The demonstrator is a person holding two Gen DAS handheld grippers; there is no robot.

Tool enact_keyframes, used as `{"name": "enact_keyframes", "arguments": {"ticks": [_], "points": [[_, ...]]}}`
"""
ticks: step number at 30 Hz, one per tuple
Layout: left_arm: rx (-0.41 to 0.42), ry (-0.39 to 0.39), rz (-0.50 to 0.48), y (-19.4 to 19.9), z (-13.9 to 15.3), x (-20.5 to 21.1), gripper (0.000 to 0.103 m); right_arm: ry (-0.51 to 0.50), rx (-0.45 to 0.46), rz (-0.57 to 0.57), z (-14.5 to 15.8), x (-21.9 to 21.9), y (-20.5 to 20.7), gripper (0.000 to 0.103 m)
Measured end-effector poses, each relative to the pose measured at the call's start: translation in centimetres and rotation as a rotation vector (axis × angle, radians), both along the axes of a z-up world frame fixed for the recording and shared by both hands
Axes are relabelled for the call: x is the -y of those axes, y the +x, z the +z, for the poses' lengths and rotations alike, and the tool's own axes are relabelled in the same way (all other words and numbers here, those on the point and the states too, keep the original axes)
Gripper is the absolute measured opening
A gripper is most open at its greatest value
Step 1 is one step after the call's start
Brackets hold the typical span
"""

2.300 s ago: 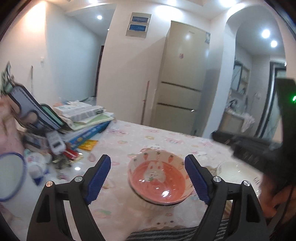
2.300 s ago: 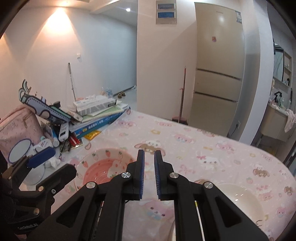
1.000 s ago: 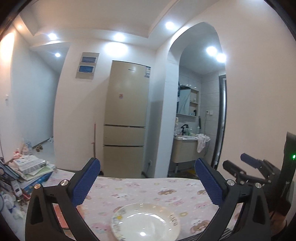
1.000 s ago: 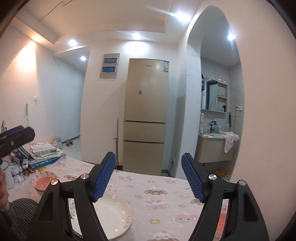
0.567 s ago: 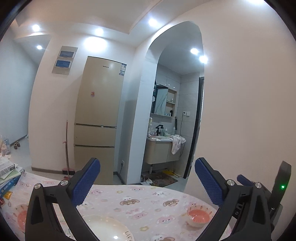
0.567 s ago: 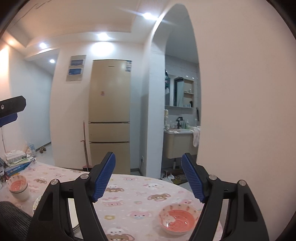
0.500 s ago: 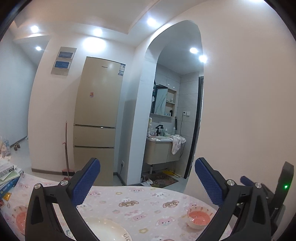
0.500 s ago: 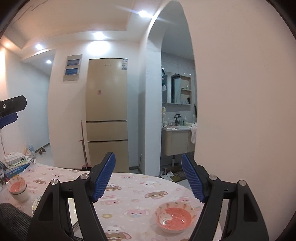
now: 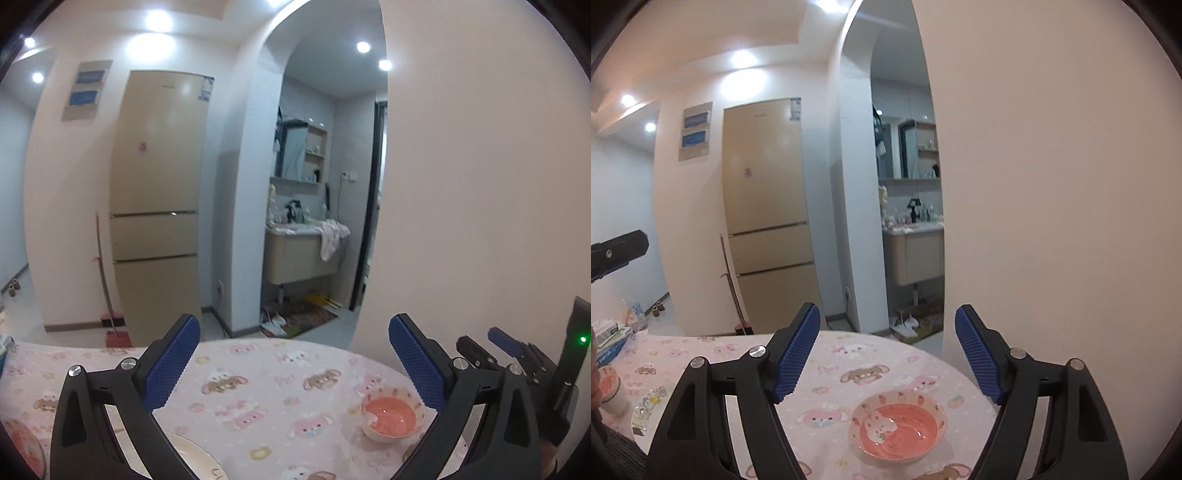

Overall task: Organize plates and bowls
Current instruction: 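Raise both grippers and move them toward the second pink strawberry bowl, then lower both grippers to the rim of the second pink bowl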

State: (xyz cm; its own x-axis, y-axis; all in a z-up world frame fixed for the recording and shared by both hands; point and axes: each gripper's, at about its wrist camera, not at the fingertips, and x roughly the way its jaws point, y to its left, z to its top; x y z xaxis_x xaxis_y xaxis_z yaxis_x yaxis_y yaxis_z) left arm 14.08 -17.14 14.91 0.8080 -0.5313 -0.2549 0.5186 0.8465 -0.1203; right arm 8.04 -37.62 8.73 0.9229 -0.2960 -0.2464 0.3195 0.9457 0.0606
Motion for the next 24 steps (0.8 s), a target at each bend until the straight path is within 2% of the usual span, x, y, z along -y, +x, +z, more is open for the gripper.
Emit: {"name": "enact_keyframes", "arguments": {"ticks": [3, 6, 9, 13, 17, 19, 21, 24], "points": [[-0.03, 0.028, -0.04, 0.8, -2.3, 1.8, 0.103, 0.001, -0.043, -0.045, -1.2, 1.2, 0.8, 0.075], [-0.094, 0.051, -0.105, 1.7, -5.4, 3.0, 0.103, 0.083, -0.149, -0.054, -2.9, 2.6, 1.9, 0.075], [-0.106, 0.1, -0.092, 2.4, -8.2, 4.4, 0.103, 0.14, -0.211, -0.032, -4.5, 3.5, 2.6, 0.075], [-0.148, 0.148, -0.102, 3.5, -11.1, 5.7, 0.103, 0.171, -0.253, -0.077, -5.9, 4.9, 3.7, 0.075], [-0.253, 0.116, -0.12, 5.5, -13.3, 5.8, 0.103, 0.272, -0.295, -0.056, -7.1, 6.3, 4.6, 0.075], [-0.298, 0.117, -0.12, 6.5, -14.4, 5.8, 0.098, 0.298, -0.305, -0.053, -7.6, 6.6, 4.9, 0.075], [-0.348, 0.154, -0.126, 7.3, -15.9, 6.3, 0.092, 0.305, -0.324, -0.048, -8.2, 6.7, 5.2, 0.075], [-0.438, 0.138, -0.143, 8.4, -18.1, 6.4, 0.087, 0.322, -0.366, -0.012, -9.0, 6.9, 6.2, 0.075]]}}
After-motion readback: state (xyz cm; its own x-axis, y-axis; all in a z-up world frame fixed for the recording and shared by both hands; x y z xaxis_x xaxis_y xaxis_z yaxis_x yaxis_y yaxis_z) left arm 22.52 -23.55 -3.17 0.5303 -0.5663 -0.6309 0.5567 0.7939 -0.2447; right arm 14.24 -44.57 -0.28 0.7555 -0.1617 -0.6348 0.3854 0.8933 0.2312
